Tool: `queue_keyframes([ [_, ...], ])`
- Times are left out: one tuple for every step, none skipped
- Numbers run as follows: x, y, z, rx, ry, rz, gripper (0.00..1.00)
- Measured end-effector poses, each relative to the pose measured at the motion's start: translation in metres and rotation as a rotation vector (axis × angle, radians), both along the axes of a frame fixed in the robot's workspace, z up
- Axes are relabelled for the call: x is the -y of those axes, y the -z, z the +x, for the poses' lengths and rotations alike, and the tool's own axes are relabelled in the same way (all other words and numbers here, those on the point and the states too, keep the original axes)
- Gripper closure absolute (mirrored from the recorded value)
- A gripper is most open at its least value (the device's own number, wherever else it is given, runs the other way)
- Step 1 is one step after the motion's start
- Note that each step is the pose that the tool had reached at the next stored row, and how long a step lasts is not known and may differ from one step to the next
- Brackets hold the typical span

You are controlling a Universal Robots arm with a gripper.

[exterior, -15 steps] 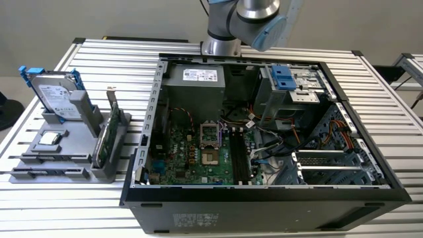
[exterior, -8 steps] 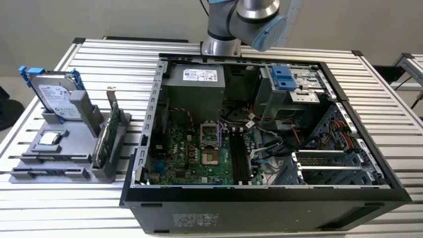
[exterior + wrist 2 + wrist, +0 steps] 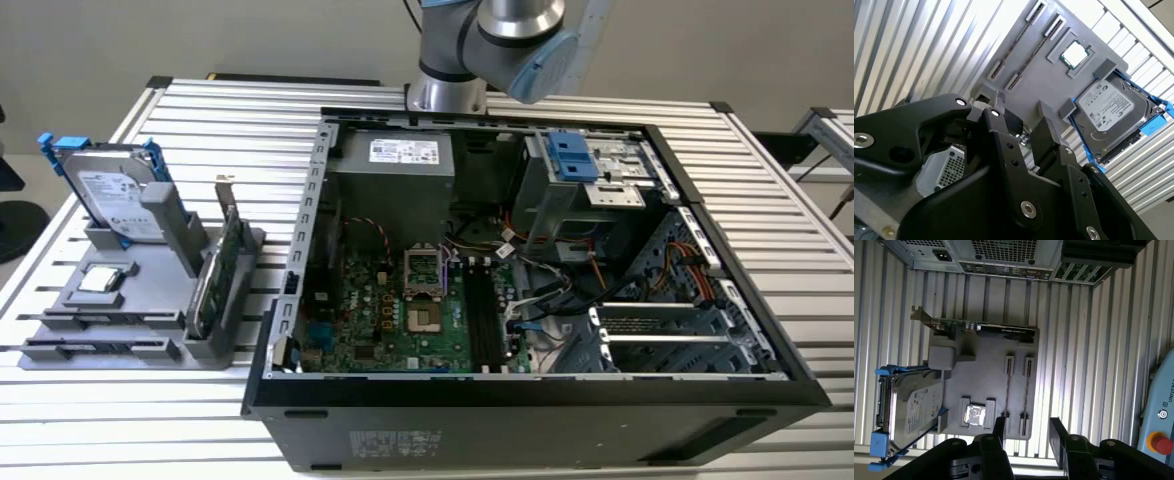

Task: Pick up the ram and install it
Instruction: 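Pick up the ram and move it above insertion slot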

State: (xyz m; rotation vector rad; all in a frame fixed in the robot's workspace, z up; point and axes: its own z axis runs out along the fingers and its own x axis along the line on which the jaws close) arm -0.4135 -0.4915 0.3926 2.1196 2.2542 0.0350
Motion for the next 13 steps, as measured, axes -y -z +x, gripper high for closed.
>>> queue_keyframes([
  [0.0000,0.0000,0.0000,0.0000,0.000,0.0000,0.00],
  [0.0000,0.0000,0.0000,0.0000,0.000,0.0000,0.00],
  [0.0000,0.0000,0.0000,0.0000,0.000,0.0000,0.00],
  [0.0000,0.0004,0.0000,-0.0001,0.000,0.0000,0.00],
  [-0.0001,0.0012,0.0000,-0.0012,0.000,0.0002,0.00],
  [-0.0001,0.0022,-0.0001,-0.0027,0.000,0.0000,0.00],
  [-0.0001,0.0035,0.0000,-0.0050,0.000,0.0000,0.00],
  [0.0000,0.0051,0.0000,-0.0098,0.000,0.0000,0.00],
  [0.0000,0.0062,-0.0001,-0.0134,0.000,0.0001,0.00],
  [0.0000,0.0074,-0.0001,-0.0165,0.000,0.0001,0.00],
  [0.0000,0.0088,-0.0001,-0.0173,0.000,0.0001,0.00],
  [0.0000,0.0099,-0.0001,-0.0175,0.000,0.0001,0.00],
  [0.0000,0.0107,0.0000,-0.0177,0.000,0.0001,0.00],
])
